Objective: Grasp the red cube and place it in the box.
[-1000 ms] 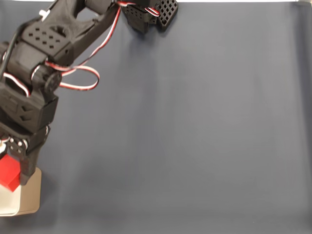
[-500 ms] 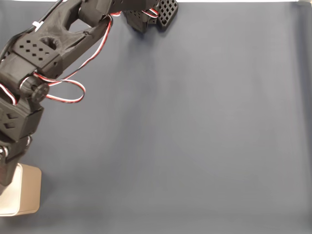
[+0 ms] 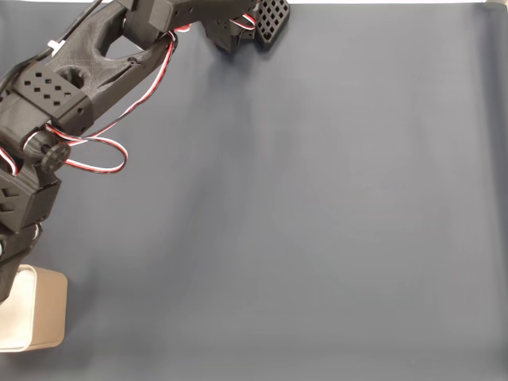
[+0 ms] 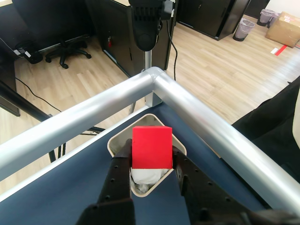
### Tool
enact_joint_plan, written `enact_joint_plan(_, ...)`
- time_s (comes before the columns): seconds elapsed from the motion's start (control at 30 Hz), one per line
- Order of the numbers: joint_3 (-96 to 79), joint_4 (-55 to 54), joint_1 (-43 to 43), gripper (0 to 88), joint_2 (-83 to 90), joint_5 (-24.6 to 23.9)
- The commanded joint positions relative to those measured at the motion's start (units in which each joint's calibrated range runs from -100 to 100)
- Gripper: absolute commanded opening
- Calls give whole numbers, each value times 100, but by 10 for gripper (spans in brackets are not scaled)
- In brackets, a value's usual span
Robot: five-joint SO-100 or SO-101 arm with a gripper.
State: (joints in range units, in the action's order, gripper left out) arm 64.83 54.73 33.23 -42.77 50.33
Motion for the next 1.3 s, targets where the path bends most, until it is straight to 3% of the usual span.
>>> enact_joint_plan(0.0, 351, -104, 50, 0, 118, -24)
enact_joint_plan(1.1, 315, -80, -85, 7, 144, -44)
enact_joint_plan(1.2, 315, -72, -99, 19, 144, -49)
enact_joint_plan(1.27, 315, -72, -99, 81, 144, -88)
